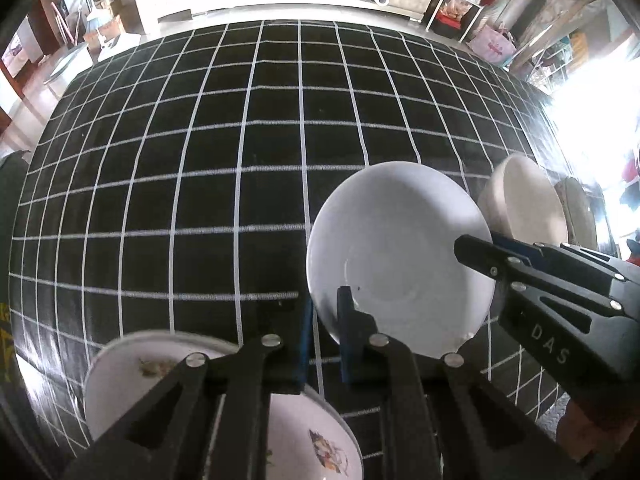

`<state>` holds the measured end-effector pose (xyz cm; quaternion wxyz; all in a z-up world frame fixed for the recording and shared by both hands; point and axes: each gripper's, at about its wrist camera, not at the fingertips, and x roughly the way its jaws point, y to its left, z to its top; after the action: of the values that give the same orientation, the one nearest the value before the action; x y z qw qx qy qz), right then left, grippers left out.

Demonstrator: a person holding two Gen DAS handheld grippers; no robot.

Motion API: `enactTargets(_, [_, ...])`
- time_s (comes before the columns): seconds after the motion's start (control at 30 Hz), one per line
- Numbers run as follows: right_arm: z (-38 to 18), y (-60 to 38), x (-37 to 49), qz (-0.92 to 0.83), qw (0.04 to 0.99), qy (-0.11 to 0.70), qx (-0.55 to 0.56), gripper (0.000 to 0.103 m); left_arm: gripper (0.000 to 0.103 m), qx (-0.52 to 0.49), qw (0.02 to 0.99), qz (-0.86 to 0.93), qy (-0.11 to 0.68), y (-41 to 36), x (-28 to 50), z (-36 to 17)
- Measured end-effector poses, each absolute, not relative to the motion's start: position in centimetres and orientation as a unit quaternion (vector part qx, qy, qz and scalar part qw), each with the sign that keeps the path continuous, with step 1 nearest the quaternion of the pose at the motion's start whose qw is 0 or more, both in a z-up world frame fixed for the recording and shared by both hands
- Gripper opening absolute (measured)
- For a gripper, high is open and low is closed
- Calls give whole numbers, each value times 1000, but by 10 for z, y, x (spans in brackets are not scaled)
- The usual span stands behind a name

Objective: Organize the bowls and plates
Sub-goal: 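Lift the white bowl with the left gripper toward the other white bowl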

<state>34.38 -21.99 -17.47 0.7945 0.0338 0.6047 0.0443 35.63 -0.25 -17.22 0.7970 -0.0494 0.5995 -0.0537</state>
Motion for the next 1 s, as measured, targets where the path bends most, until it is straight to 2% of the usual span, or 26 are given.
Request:
enactTargets(0.77, [-165,-267,230,5,792,607,64,19,11,-5,785,-86,613,-75,266,-174])
enactTargets(1.0, [-164,-264,212,-2,790,610,55,19,11,-31,777,-93,622,-76,249,-177])
